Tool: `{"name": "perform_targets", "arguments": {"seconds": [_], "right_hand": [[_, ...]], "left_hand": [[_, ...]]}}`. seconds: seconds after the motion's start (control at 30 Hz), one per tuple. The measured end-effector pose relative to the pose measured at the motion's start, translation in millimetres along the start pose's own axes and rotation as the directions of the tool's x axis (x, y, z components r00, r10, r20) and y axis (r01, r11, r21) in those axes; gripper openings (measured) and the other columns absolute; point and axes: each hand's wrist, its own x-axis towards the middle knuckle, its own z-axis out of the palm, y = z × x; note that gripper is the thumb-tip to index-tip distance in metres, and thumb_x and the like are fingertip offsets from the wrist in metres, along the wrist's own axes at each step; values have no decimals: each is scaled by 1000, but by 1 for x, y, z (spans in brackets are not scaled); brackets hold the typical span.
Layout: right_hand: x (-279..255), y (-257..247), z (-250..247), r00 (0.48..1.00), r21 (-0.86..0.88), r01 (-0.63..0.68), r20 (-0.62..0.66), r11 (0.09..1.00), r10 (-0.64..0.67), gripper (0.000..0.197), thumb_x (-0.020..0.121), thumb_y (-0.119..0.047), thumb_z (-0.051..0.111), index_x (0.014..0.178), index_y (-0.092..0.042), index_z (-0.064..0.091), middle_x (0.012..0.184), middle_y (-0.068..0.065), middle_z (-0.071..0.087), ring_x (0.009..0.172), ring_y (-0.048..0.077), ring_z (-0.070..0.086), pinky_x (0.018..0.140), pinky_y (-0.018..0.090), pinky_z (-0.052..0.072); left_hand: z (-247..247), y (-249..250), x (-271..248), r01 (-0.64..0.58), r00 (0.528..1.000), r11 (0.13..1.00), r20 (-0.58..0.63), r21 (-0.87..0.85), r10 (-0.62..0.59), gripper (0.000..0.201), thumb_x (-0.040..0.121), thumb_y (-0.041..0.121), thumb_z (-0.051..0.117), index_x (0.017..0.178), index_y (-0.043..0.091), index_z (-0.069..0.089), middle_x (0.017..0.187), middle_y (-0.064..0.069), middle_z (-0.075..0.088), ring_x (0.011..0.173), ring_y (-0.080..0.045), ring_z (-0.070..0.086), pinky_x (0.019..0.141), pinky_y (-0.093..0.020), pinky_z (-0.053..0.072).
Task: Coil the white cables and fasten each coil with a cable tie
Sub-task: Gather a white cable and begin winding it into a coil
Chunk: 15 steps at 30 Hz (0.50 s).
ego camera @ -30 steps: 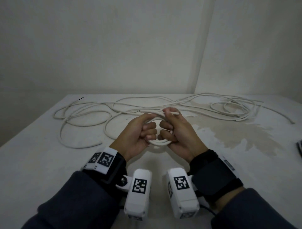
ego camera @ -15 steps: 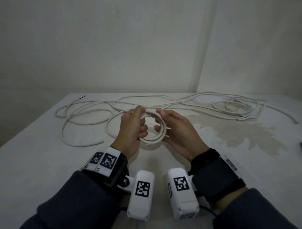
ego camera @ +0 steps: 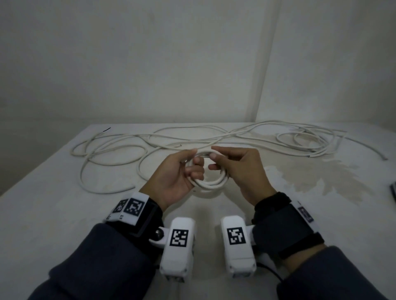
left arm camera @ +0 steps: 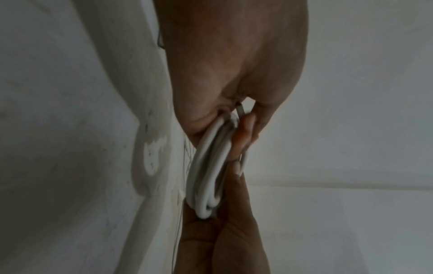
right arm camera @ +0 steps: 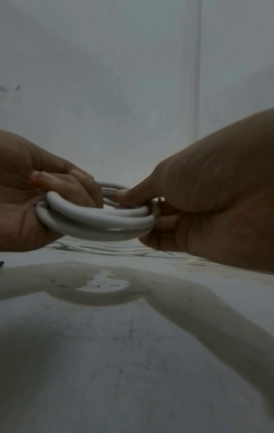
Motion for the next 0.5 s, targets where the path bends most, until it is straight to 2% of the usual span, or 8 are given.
{"name": "perform_targets", "arguments": {"seconds": [0.07,0.13,0.2,0.27,0.33,0.43,0.47,0.5], "right_hand": [[0,-2,-1,1000,-12,-16,24,1000,17,20,76,1,75,95,-6,74,89,12,75,72,24,73,64,26,55],[0,-4,-2,1000,-59,-15,19,998,16,23,75,3,76,97,0,73,84,14,74,69,24,73,62,26,56],[0,-4,-3,1000,-104,-16,-2,994,16,22,75,1,77,96,1,74,80,14,74,65,24,72,58,25,56],[0,-3,-4,1000,-164,-21,-26,986,17,18,75,-2,78,93,0,75,77,12,74,62,25,72,57,29,57],[1,-2,-5,999,-233,-22,-32,972,15,14,75,-3,78,89,-2,76,75,9,74,60,24,71,60,33,60],[0,-2,-8,999,-300,-10,-44,954,-3,10,75,-2,78,85,-2,76,68,1,70,50,10,67,52,21,55],[0,-2,-8,999,-310,-13,-50,951,-3,9,75,-3,78,83,-3,76,66,1,70,49,9,67,51,21,55],[0,-1,-8,998,-300,-24,-57,954,8,7,75,-3,79,81,-4,76,66,2,70,51,12,68,54,26,58]], "left_hand": [[-4,1,1,14,1000,1000,5,27,-14,18,92,14,42,74,14,41,55,4,37,37,-3,28,38,-14,27],[-6,3,2,17,1000,997,16,69,-18,17,86,14,47,73,17,36,53,6,34,36,-3,26,36,-13,25],[-7,3,3,-10,1000,989,9,149,9,22,89,12,48,72,19,34,52,5,34,35,-2,26,35,-14,26],[-6,1,3,-53,998,964,-19,259,60,26,97,12,45,73,18,35,53,3,39,35,-3,28,36,-15,31],[-6,-2,3,-64,996,943,-35,326,80,22,99,12,43,78,16,38,57,-3,47,37,-6,33,39,-17,37],[-5,-4,4,-65,992,910,-70,410,103,19,99,12,46,80,13,42,70,-15,58,39,-10,40,41,-20,40],[-5,-5,6,-76,987,886,-92,457,132,20,98,12,48,78,13,44,71,-15,59,39,-10,41,42,-20,40],[-4,-5,7,-89,980,861,-112,502,166,21,98,13,50,77,13,45,70,-14,59,39,-10,41,42,-21,40]]}}
